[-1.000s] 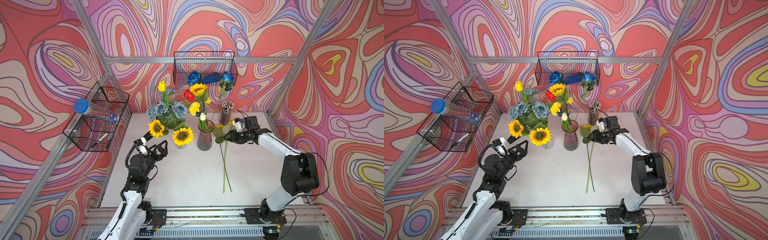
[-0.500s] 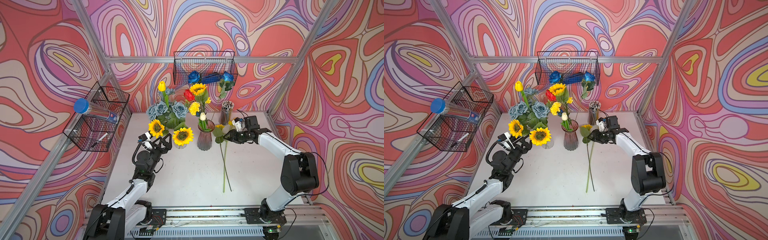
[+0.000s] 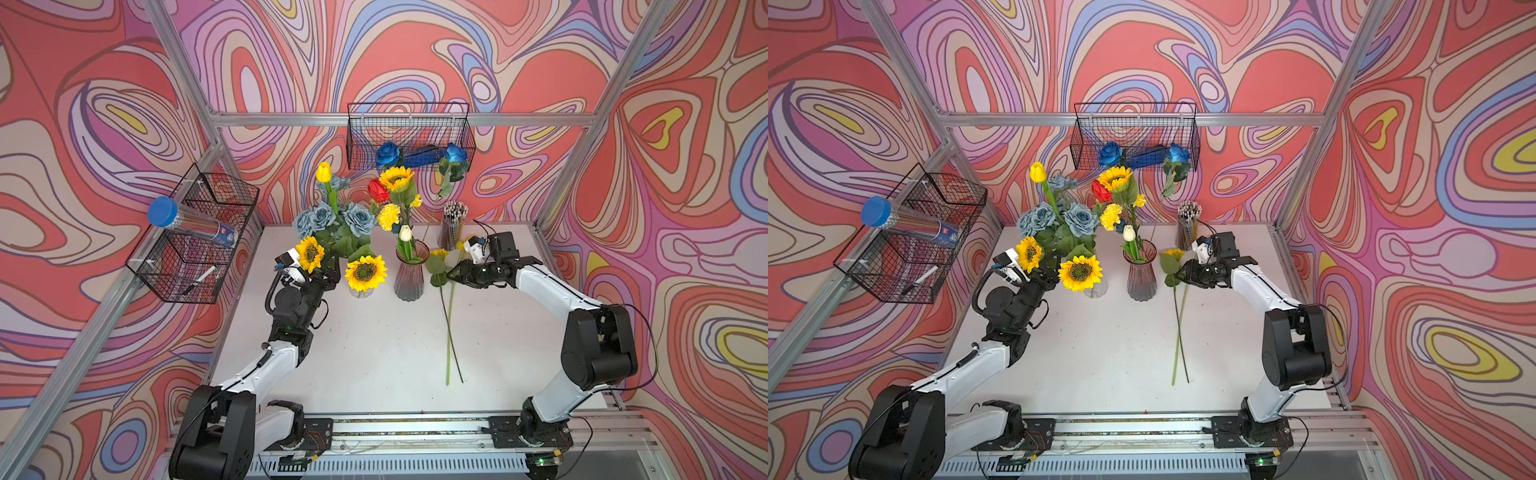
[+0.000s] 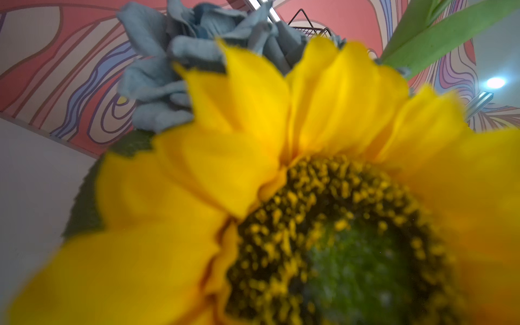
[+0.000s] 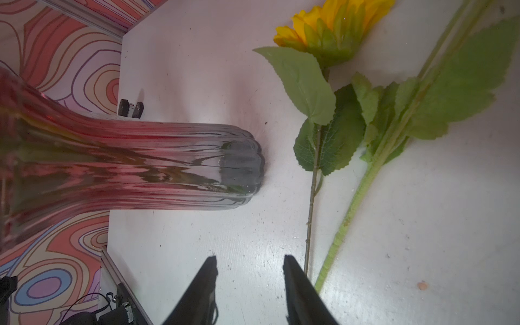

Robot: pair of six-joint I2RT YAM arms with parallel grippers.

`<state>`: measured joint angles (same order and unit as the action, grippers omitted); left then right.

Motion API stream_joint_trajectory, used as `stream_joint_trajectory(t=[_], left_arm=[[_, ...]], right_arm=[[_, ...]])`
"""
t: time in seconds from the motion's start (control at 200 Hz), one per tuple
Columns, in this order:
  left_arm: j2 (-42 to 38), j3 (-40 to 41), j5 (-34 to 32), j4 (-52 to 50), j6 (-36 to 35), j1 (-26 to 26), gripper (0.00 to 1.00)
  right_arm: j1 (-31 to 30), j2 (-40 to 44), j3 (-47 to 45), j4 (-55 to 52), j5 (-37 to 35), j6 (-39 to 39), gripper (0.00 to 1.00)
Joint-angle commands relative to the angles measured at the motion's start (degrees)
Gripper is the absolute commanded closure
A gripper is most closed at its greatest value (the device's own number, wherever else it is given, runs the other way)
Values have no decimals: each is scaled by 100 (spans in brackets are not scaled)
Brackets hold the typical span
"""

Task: Pick out yellow flowers from the vase
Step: Pick up the flower from the vase.

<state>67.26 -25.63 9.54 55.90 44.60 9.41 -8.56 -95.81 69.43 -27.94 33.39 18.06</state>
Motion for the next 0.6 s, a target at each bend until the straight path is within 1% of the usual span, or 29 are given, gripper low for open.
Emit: stream_joint_trajectory(t=[0.0,0.346,0.496,0.591], left_arm=[[-51,-171,-70,151,14,7,42],[-237,-247,-196,-147,-26,6,56],[-281,-303,-163,-241,-42,4,69],[-344,-291,-171,-290,-74,8,70]], right_arm=[[12,-91,154,-75,47,-58,58],[9,-148,176,-79,98,-60,58],[7,-133,187,-141,96,-100,58],[7,-131,189,-150,97,-102,58]])
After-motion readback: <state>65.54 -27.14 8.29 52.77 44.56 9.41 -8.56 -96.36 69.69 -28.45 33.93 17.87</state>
